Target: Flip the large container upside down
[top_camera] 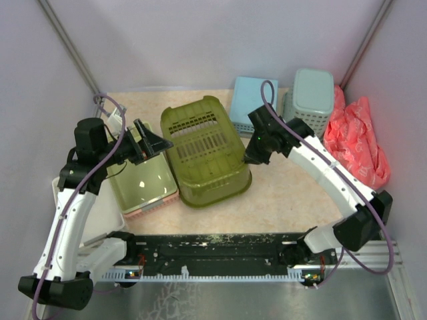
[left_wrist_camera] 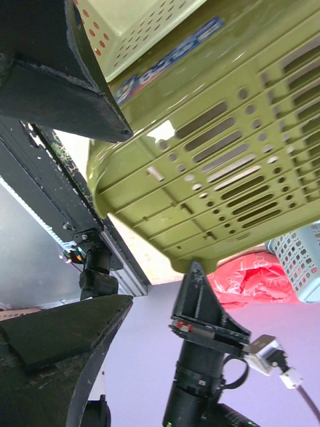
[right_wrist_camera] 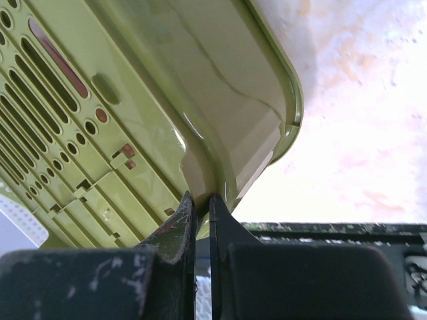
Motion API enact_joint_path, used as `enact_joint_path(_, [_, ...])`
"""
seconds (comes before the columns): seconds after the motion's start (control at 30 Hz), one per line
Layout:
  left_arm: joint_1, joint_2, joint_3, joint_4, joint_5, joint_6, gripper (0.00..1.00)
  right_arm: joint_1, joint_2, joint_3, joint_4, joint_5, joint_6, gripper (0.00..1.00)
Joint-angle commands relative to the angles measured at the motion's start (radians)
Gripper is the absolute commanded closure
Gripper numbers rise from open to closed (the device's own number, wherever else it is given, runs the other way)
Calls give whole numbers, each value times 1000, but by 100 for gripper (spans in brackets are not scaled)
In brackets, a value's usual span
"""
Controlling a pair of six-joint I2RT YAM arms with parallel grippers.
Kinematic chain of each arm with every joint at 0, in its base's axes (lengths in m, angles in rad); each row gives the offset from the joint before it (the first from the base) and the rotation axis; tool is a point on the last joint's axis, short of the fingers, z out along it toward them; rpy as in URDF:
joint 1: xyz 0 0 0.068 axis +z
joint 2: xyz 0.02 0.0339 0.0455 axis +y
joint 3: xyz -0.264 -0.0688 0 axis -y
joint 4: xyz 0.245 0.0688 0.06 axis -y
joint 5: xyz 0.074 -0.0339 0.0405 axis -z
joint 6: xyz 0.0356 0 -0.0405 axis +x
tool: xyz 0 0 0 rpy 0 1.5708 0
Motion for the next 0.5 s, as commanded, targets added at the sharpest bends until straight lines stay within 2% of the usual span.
enact_joint_path(0.0, [-4,-3,35,-5,-10,14,1,8,76,156,235,1,38,100])
enact_joint_path(0.27, [-6,-5,46,-12,-20,10,1,-27,304,299,326,102,122,100])
enact_joint_path(0.47, [-5,-7,64,-27,-43,10,1,-49,539,560,272,130,171,100])
